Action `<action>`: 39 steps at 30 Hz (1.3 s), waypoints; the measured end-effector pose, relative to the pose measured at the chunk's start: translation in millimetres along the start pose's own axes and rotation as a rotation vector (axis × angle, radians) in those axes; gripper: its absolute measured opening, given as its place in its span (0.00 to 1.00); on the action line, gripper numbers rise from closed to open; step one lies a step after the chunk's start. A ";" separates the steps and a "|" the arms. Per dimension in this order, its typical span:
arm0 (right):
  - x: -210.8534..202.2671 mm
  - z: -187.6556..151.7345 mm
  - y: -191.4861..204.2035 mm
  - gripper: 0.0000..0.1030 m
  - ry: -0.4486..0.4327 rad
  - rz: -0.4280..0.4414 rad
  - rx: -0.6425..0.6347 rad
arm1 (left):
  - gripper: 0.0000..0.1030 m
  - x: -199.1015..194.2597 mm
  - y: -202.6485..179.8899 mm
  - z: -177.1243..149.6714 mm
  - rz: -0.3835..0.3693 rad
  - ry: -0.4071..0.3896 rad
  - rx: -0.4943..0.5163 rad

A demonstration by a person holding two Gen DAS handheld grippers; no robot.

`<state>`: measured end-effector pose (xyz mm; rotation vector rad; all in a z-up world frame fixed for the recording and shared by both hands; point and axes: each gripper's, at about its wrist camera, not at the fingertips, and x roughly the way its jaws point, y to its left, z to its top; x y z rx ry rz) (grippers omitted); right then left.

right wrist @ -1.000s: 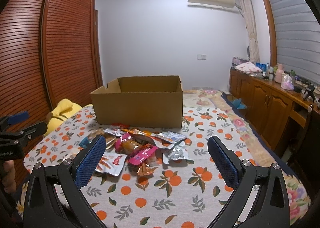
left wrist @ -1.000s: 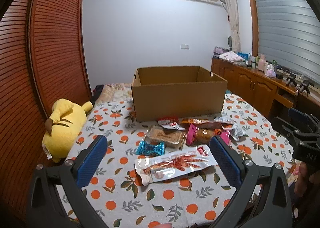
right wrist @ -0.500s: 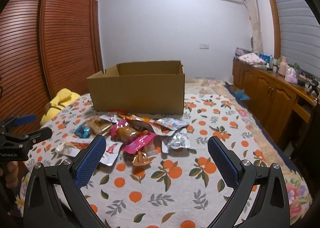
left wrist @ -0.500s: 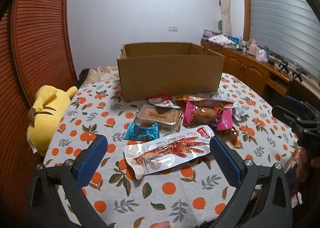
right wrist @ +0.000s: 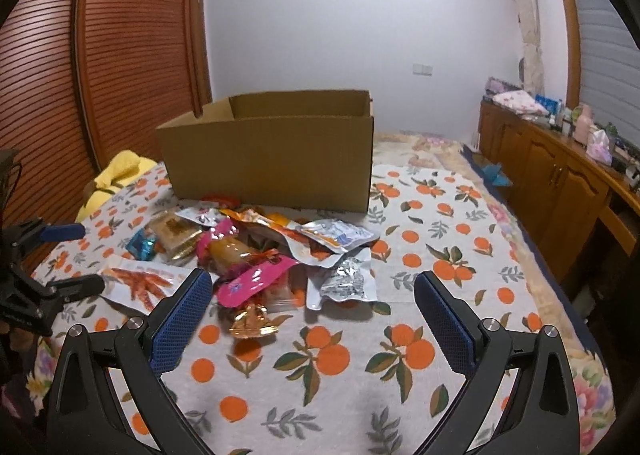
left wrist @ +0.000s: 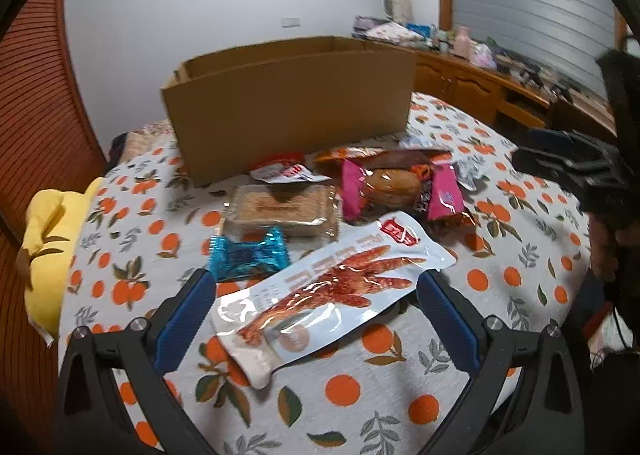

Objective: Organize snacks
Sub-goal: 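Grasp the pink-wrapped snack with the right tool while the left grasps the white crayfish strip pack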

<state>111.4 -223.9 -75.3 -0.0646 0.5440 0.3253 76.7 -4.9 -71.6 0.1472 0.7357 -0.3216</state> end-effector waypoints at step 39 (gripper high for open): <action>144.4 33.7 65.2 0.40 0.415 0.304 -0.334 | 0.82 54.7 -13.9 10.1 -0.135 0.184 0.138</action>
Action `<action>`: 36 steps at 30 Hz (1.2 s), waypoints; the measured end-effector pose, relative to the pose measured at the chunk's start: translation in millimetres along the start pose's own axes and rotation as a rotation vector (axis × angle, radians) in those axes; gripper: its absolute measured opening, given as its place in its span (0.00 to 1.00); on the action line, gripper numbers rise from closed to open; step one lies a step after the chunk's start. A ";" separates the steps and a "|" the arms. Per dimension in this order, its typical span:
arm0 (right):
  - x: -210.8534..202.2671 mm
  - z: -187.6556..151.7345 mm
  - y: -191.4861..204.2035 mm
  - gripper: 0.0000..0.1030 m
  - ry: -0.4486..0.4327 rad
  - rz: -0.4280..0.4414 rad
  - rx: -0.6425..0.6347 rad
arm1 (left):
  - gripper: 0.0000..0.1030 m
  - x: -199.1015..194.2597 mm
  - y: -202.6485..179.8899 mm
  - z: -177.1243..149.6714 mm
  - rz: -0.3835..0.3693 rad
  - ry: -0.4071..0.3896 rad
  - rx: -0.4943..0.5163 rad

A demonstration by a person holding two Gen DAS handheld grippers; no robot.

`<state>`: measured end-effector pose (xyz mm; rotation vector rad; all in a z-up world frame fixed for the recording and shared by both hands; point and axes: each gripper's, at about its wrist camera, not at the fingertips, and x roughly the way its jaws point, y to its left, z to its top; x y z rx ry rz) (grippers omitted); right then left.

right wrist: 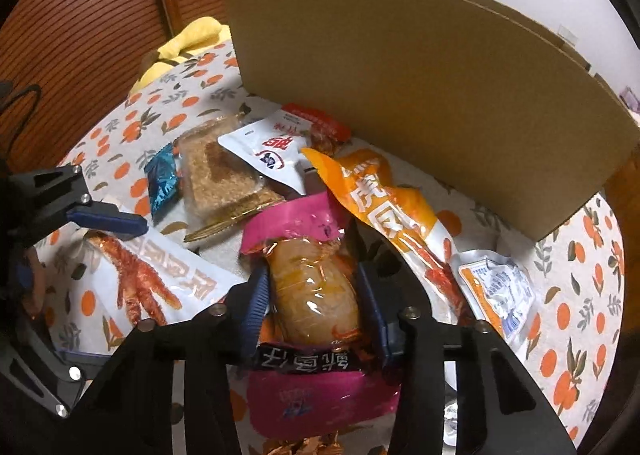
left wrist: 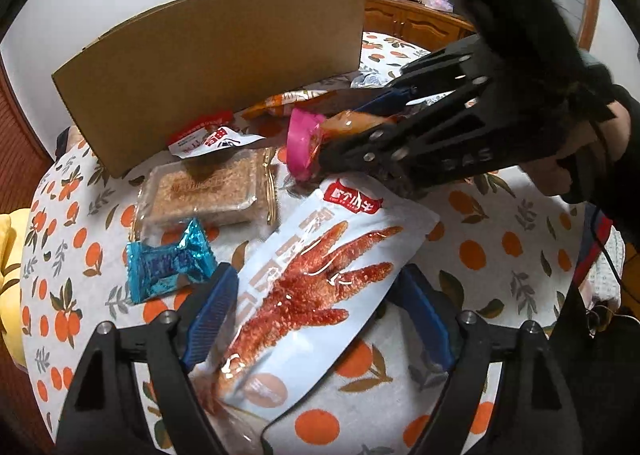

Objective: Organize snacks
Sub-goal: 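Grasp the pink-wrapped snack with the right tool while the left grasps the white crayfish strip pack, then carry both snacks over the cardboard box and open both tools to drop them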

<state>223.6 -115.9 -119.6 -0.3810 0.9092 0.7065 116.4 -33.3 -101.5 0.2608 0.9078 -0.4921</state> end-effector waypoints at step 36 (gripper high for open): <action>-71.4 -36.9 -5.7 0.35 -0.200 -0.039 0.105 | 0.13 -76.2 -4.1 1.1 0.033 -0.188 -0.129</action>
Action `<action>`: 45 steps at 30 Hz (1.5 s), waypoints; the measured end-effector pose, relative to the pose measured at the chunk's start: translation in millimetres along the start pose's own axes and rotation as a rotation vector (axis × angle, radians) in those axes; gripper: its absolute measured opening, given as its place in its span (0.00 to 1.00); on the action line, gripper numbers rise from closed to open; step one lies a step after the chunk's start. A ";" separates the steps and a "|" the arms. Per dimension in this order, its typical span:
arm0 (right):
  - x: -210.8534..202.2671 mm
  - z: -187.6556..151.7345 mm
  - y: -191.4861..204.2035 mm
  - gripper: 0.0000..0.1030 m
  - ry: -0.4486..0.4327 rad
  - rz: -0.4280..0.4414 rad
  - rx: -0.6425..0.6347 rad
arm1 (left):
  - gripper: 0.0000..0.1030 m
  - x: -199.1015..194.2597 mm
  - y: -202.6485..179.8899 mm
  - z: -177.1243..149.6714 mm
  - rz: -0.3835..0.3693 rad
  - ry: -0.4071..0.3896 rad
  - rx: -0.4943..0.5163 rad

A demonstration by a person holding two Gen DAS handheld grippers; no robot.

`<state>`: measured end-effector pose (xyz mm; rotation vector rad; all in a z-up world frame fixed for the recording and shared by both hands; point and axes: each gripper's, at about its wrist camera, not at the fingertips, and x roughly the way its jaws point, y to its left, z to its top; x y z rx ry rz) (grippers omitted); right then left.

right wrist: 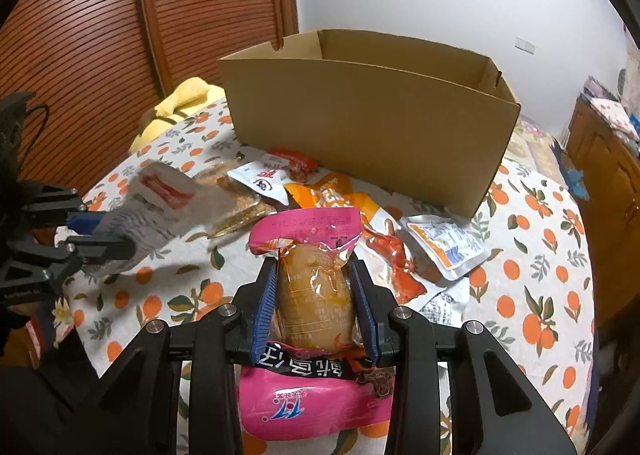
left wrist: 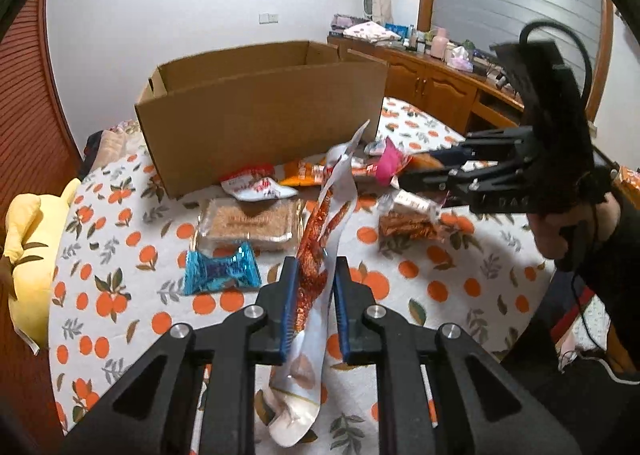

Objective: Organize snacks
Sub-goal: 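Carry both snacks over the cardboard box and open both tools to drop them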

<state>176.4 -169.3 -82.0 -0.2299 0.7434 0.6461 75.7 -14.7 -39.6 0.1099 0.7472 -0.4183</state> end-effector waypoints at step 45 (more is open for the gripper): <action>-0.2 174.5 -53.9 0.35 -0.203 0.012 -0.104 | 0.13 43.5 97.6 203.0 0.026 -0.180 -0.033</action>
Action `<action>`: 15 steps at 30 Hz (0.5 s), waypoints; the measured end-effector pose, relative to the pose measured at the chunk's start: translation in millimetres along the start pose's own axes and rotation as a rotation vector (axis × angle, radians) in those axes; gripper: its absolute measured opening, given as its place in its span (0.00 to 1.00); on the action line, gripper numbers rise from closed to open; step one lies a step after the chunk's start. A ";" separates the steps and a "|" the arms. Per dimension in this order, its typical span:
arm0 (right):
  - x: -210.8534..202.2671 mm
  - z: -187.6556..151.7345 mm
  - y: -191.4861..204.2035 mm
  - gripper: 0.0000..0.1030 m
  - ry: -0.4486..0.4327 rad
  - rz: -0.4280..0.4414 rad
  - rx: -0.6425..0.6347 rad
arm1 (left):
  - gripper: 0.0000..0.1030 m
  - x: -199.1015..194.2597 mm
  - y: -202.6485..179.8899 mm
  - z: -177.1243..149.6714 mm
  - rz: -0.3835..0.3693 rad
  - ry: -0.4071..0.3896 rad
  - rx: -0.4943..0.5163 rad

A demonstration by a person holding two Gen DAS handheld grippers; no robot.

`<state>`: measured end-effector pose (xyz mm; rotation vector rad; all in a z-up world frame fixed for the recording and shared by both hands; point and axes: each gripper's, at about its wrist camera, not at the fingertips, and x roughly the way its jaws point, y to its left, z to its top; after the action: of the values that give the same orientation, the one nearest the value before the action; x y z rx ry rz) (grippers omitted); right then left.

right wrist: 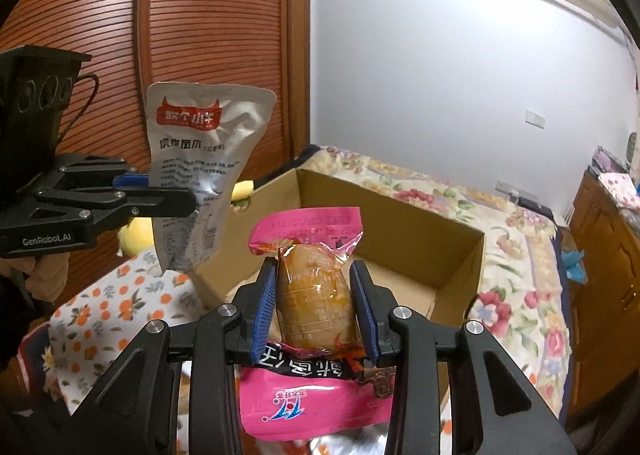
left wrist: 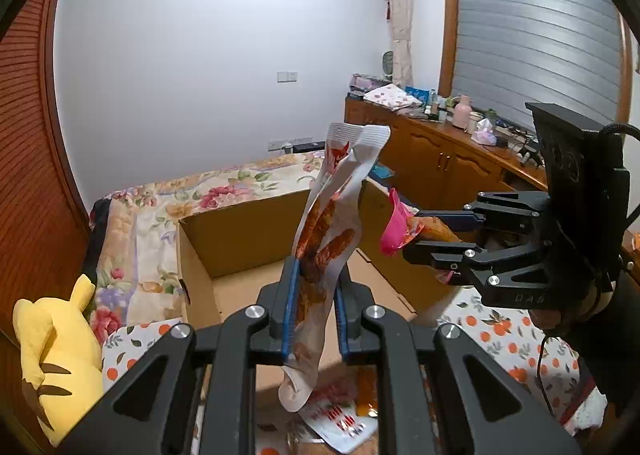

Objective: Organize snacks
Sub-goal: 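Carry both snacks over the cardboard box and open both tools to drop them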

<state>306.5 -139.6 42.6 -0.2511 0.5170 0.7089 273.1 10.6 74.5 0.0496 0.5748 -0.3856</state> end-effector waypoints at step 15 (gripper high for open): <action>63.8 -8.2 -24.3 0.36 0.109 -0.060 -0.005 | 0.14 60.5 24.6 -14.4 0.032 0.096 -0.035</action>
<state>360.8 -125.3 2.9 -0.3096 0.6096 0.6408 321.2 14.9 28.3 0.0434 0.6751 -0.3433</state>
